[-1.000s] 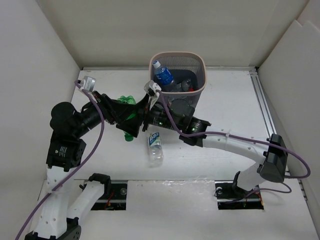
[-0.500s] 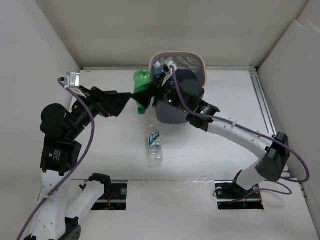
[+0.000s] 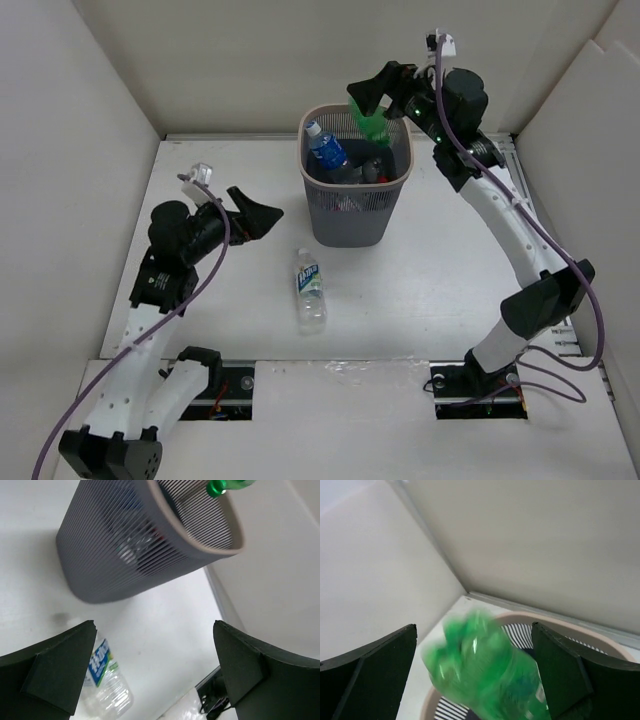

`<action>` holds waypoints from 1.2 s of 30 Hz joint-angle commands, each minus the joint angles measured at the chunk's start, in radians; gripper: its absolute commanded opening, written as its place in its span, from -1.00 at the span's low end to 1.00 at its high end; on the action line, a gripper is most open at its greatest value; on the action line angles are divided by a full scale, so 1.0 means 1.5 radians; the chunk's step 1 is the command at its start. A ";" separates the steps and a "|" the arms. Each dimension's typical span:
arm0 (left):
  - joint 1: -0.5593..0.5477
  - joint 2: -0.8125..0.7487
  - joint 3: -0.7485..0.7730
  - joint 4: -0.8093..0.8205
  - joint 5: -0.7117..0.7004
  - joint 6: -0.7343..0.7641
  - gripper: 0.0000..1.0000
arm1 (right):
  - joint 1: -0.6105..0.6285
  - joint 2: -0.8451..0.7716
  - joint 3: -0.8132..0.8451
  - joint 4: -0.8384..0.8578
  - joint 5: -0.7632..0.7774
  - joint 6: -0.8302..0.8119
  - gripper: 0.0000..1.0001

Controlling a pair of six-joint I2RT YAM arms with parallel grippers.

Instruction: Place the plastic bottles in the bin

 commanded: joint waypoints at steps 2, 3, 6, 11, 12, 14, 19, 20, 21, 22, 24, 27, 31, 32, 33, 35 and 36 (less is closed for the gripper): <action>-0.002 0.019 -0.064 0.068 0.017 0.008 1.00 | -0.006 0.001 0.056 -0.083 0.030 -0.022 1.00; -0.002 0.034 -0.071 0.068 0.017 0.008 1.00 | 0.002 0.001 0.077 -0.097 0.077 -0.029 1.00; -0.021 0.050 -0.093 0.052 -0.010 0.029 1.00 | 0.010 -0.013 0.102 -0.159 0.140 -0.044 1.00; -0.188 0.109 -0.079 0.002 -0.165 0.015 1.00 | 0.039 -0.078 0.040 -0.199 0.200 -0.044 1.00; -0.210 0.119 -0.073 -0.012 -0.198 0.009 1.00 | 0.039 -0.111 0.021 -0.200 0.206 -0.044 1.00; -0.259 0.146 -0.066 -0.052 -0.272 -0.014 1.00 | 0.060 -0.144 -0.037 -0.208 0.206 -0.034 1.00; -0.363 0.235 -0.008 -0.162 -0.445 -0.079 1.00 | 0.114 -0.291 -0.211 -0.178 0.206 -0.004 1.00; -0.372 0.251 -0.008 -0.169 -0.460 -0.079 1.00 | 0.123 -0.314 -0.246 -0.161 0.195 0.005 1.00; -0.372 0.281 -0.008 -0.169 -0.466 -0.086 1.00 | 0.139 -0.336 -0.300 -0.147 0.195 0.005 1.00; -0.379 0.296 -0.008 -0.169 -0.466 -0.093 1.00 | 0.145 -0.371 -0.320 -0.131 0.189 0.015 1.00; -0.379 0.330 -0.008 -0.153 -0.472 -0.099 1.00 | 0.167 -0.395 -0.346 -0.131 0.189 0.021 1.00; -0.379 0.356 -0.008 -0.139 -0.501 -0.118 1.00 | 0.181 -0.436 -0.371 -0.131 0.202 0.021 1.00; -0.385 0.417 -0.008 -0.121 -0.513 -0.124 1.00 | 0.201 -0.470 -0.380 -0.145 0.208 0.021 1.00; -0.385 0.429 -0.014 -0.111 -0.513 -0.124 1.00 | 0.208 -0.470 -0.386 -0.151 0.208 0.021 1.00; -0.385 0.439 -0.014 -0.102 -0.513 -0.124 1.00 | 0.208 -0.480 -0.386 -0.152 0.216 0.021 1.00; -0.385 0.472 -0.014 -0.081 -0.506 -0.124 0.93 | 0.222 -0.492 -0.402 -0.152 0.225 0.021 1.00; -0.385 0.483 -0.014 -0.075 -0.499 -0.130 0.88 | 0.223 -0.501 -0.402 -0.158 0.225 0.021 1.00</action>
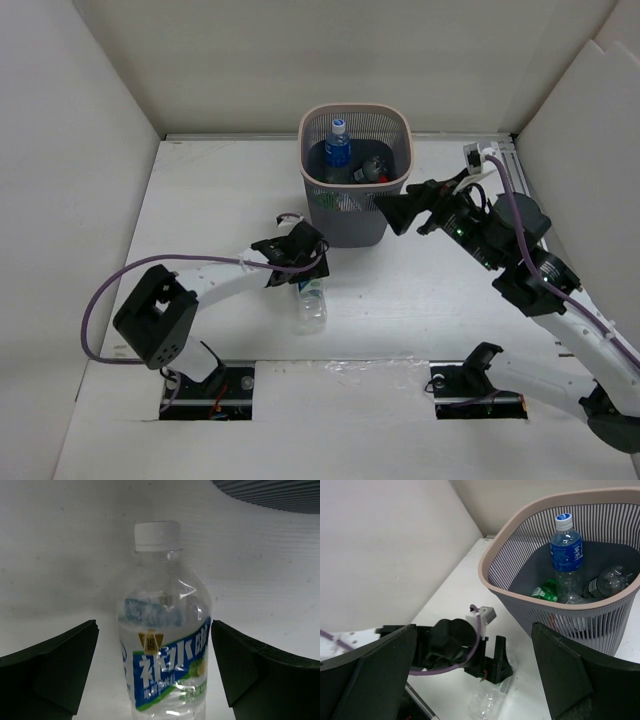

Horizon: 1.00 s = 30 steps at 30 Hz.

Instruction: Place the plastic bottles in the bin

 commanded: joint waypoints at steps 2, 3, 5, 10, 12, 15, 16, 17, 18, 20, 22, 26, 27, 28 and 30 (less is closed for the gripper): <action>-0.004 0.048 0.007 0.049 -0.004 -0.022 0.73 | 0.012 -0.024 -0.016 0.021 0.020 0.005 1.00; -0.010 0.056 0.007 0.049 -0.004 -0.022 0.61 | 0.012 -0.024 -0.016 0.014 0.020 0.005 1.00; -0.019 0.062 0.000 0.049 -0.004 -0.029 -0.06 | 0.012 -0.024 -0.022 0.013 0.020 0.005 1.00; -0.067 -0.001 -0.007 -0.001 -0.038 -0.066 -0.98 | 0.019 -0.030 -0.036 0.006 0.020 0.005 1.00; -0.085 -0.046 -0.007 -0.038 -0.051 -0.075 -1.00 | 0.019 -0.030 -0.056 0.012 -0.009 -0.002 1.00; -0.129 -0.162 0.033 -0.063 -0.068 -0.061 -1.00 | 0.019 -0.045 -0.105 0.055 -0.074 -0.013 1.00; -0.143 -0.229 0.043 -0.063 -0.068 -0.052 -1.00 | 0.019 -0.055 -0.120 0.073 -0.137 -0.025 1.00; -0.169 -0.263 0.060 -0.057 -0.078 -0.043 -1.00 | 0.019 -0.062 -0.149 0.101 -0.166 -0.025 1.00; -0.177 -0.296 0.066 -0.057 -0.085 -0.037 -1.00 | 0.019 -0.072 -0.163 0.116 -0.190 -0.031 1.00; -0.177 -0.385 0.085 -0.036 -0.091 -0.014 -1.00 | 0.019 -0.078 -0.199 0.144 -0.265 -0.037 1.00; -0.177 -0.428 0.094 -0.014 -0.098 0.015 -1.00 | 0.019 -0.096 -0.226 0.206 -0.320 -0.024 1.00; -0.177 -0.470 0.119 0.054 -0.082 0.113 -1.00 | 0.046 -0.088 -0.264 0.323 -0.404 0.019 1.00; -0.177 -0.479 0.126 0.072 -0.073 0.146 -1.00 | 0.062 -0.076 -0.271 0.350 -0.398 0.019 1.00; -0.177 -0.488 0.126 0.093 -0.059 0.162 -1.00 | 0.071 -0.058 -0.271 0.364 -0.398 0.026 1.00; -0.177 -0.494 0.120 0.150 -0.019 0.182 -1.00 | 0.094 -0.033 -0.271 0.394 -0.398 0.026 1.00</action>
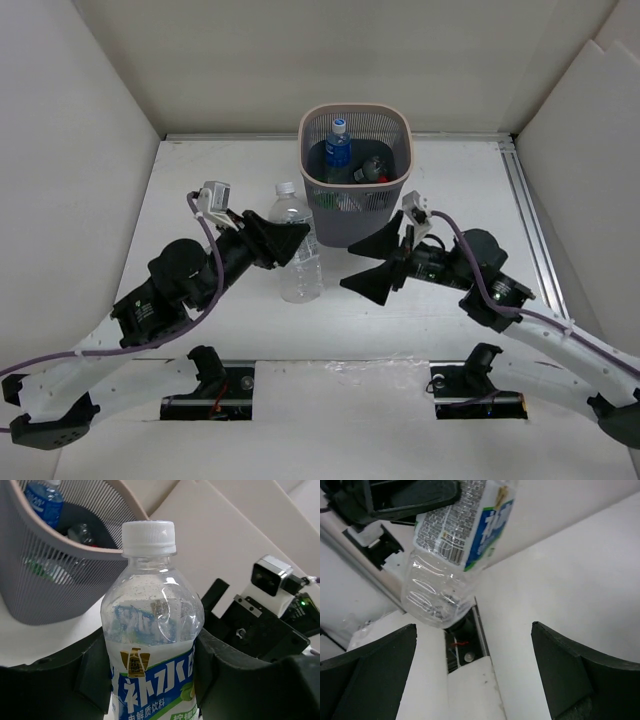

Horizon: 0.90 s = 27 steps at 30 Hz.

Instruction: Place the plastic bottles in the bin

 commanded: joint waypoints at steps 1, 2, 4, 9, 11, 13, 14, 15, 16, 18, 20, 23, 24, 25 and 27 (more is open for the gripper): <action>0.000 0.007 -0.007 0.106 0.061 0.090 -1.00 | 0.027 0.037 0.000 0.153 -0.043 0.016 1.00; 0.000 0.000 -0.007 0.125 0.078 0.099 -1.00 | 0.035 0.069 0.006 0.166 -0.043 0.022 1.00; 0.000 0.000 -0.016 0.179 0.106 0.109 -1.00 | 0.043 0.098 0.013 0.201 -0.086 0.029 1.00; 0.000 0.018 -0.022 0.252 0.159 0.134 -1.00 | 0.062 0.182 0.032 0.327 -0.130 0.085 1.00; 0.000 0.032 -0.022 0.277 0.178 0.134 -1.00 | 0.070 0.202 0.054 0.333 -0.130 0.086 1.00; 0.000 0.038 -0.022 0.283 0.184 0.134 -1.00 | 0.076 0.224 0.068 0.354 -0.130 0.094 1.00; 0.000 0.038 -0.028 0.291 0.184 0.134 -1.00 | 0.076 0.224 0.074 0.365 -0.143 0.094 1.00; 0.000 0.046 -0.028 0.291 0.184 0.134 -1.00 | 0.076 0.234 0.082 0.386 -0.144 0.101 1.00; 0.000 0.046 -0.037 0.298 0.190 0.134 -1.00 | 0.076 0.240 0.082 0.392 -0.144 0.108 1.00; 0.000 0.046 -0.043 0.305 0.190 0.134 -1.00 | 0.076 0.240 0.106 0.392 -0.144 0.108 1.00; 0.000 0.046 -0.043 0.305 0.190 0.134 -1.00 | 0.076 0.254 0.115 0.392 -0.136 0.108 1.00; 0.000 0.046 -0.043 0.305 0.190 0.128 -0.91 | 0.076 0.261 0.123 0.392 -0.121 0.108 0.40; 0.000 0.046 -0.043 0.305 0.184 0.128 -0.23 | 0.076 0.267 0.130 0.392 -0.113 0.101 0.04; 0.000 0.046 -0.043 0.296 0.174 0.128 0.25 | 0.076 0.267 0.136 0.386 -0.100 0.101 -0.41; 0.000 0.040 -0.043 0.296 0.143 0.120 1.00 | 0.076 0.267 0.148 0.323 -0.065 0.066 -0.95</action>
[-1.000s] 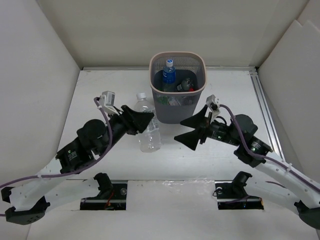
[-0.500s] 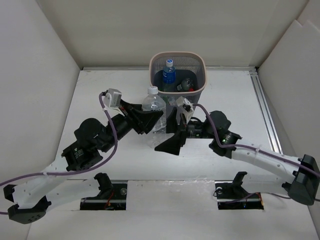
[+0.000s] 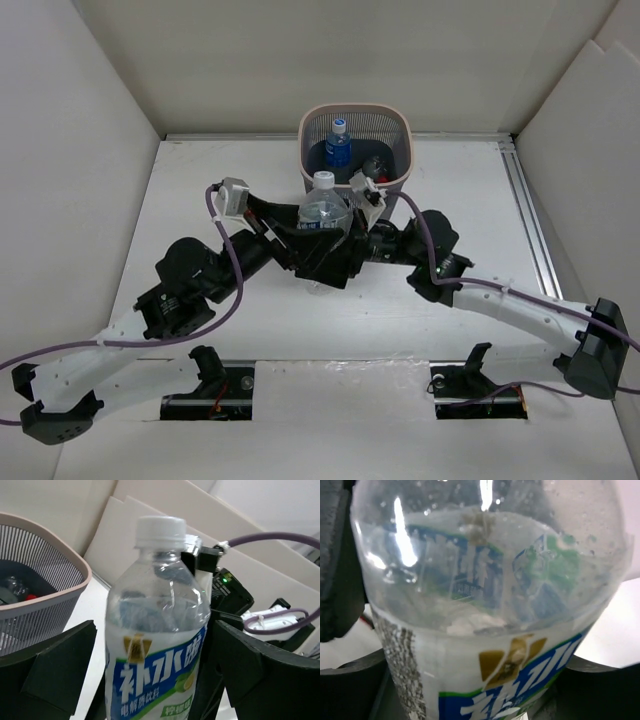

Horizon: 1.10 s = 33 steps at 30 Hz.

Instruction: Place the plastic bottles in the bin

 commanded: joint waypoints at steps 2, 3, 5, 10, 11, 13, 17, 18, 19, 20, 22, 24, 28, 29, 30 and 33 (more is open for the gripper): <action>0.000 -0.014 0.017 0.024 -0.061 -0.007 1.00 | -0.005 0.001 0.069 -0.082 0.096 -0.068 -0.95; 0.000 -0.022 0.017 0.016 -0.072 -0.007 1.00 | -0.012 0.001 0.077 -0.101 0.107 -0.087 -0.95; 0.000 -0.029 0.048 -0.011 -0.106 -0.007 1.00 | -0.049 0.007 0.106 -0.133 0.115 -0.093 -0.95; 0.000 -0.042 0.081 -0.072 -0.167 -0.007 1.00 | -0.161 0.067 0.205 -0.217 0.105 -0.106 -0.95; 0.000 -0.042 0.081 -0.078 -0.175 -0.013 1.00 | -0.180 0.082 0.228 -0.229 0.086 -0.106 -0.95; 0.000 -0.056 0.081 -0.087 -0.175 -0.013 1.00 | -0.239 0.138 0.310 -0.271 0.062 -0.106 -0.90; 0.000 -0.068 0.075 -0.110 -0.175 -0.020 1.00 | -0.319 0.225 0.430 -0.338 0.034 -0.119 -0.61; 0.000 -0.068 0.075 -0.123 -0.182 -0.020 1.00 | -0.333 0.241 0.448 -0.351 0.024 -0.119 -0.32; 0.000 -0.074 0.075 -0.130 -0.191 -0.020 1.00 | -0.357 0.254 0.478 -0.362 0.014 -0.119 0.01; 0.000 -0.074 0.081 -0.138 -0.192 -0.020 1.00 | -0.367 0.275 0.489 -0.377 0.008 -0.119 0.74; 0.000 -0.074 0.091 -0.176 -0.223 -0.020 1.00 | -0.390 0.283 0.497 -0.385 0.014 -0.119 0.99; 0.000 -0.074 0.113 -0.205 -0.247 -0.020 1.00 | -0.400 0.290 0.512 -0.406 0.027 -0.126 0.99; 0.000 -0.048 0.164 -0.294 -0.326 -0.027 1.00 | -0.416 0.290 0.545 -0.449 0.044 -0.152 0.99; 0.000 -0.034 0.175 -0.335 -0.340 -0.035 1.00 | -0.416 0.290 0.554 -0.463 0.059 -0.160 0.99; 0.000 -0.034 0.195 -0.351 -0.348 -0.035 1.00 | -0.416 0.290 0.561 -0.484 0.066 -0.166 0.99; 0.000 -0.019 0.211 -0.393 -0.371 -0.042 1.00 | -0.416 0.259 0.561 -0.511 0.122 -0.183 0.99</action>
